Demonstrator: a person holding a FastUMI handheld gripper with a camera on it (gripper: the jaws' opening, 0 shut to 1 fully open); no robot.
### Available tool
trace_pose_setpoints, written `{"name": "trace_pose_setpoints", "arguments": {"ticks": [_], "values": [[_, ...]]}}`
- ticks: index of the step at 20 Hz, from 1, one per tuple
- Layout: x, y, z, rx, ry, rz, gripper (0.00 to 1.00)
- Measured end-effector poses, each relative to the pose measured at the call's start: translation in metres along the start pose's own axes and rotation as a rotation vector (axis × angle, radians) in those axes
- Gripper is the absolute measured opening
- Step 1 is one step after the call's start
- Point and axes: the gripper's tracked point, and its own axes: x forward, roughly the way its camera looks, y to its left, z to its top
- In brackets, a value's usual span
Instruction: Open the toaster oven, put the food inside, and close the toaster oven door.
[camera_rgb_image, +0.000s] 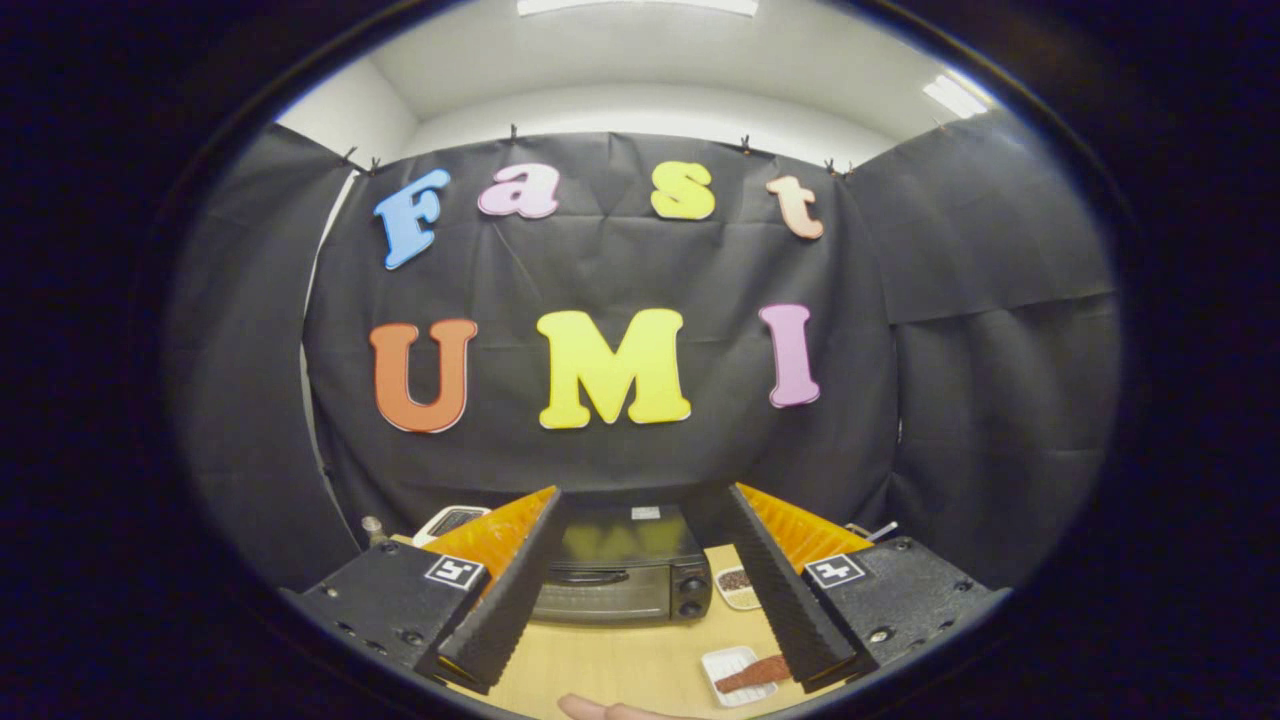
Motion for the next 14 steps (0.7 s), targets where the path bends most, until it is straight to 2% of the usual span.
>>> {"name": "trace_pose_setpoints", "arguments": {"ticks": [3,8,14], "values": [[0.061,0.019,-0.031,-0.002,0.052,0.039,1.0],[0.146,0.039,-0.098,-0.079,0.194,0.034,1.0],[0.183,0.056,-0.168,-0.091,0.394,0.032,1.0]]}}
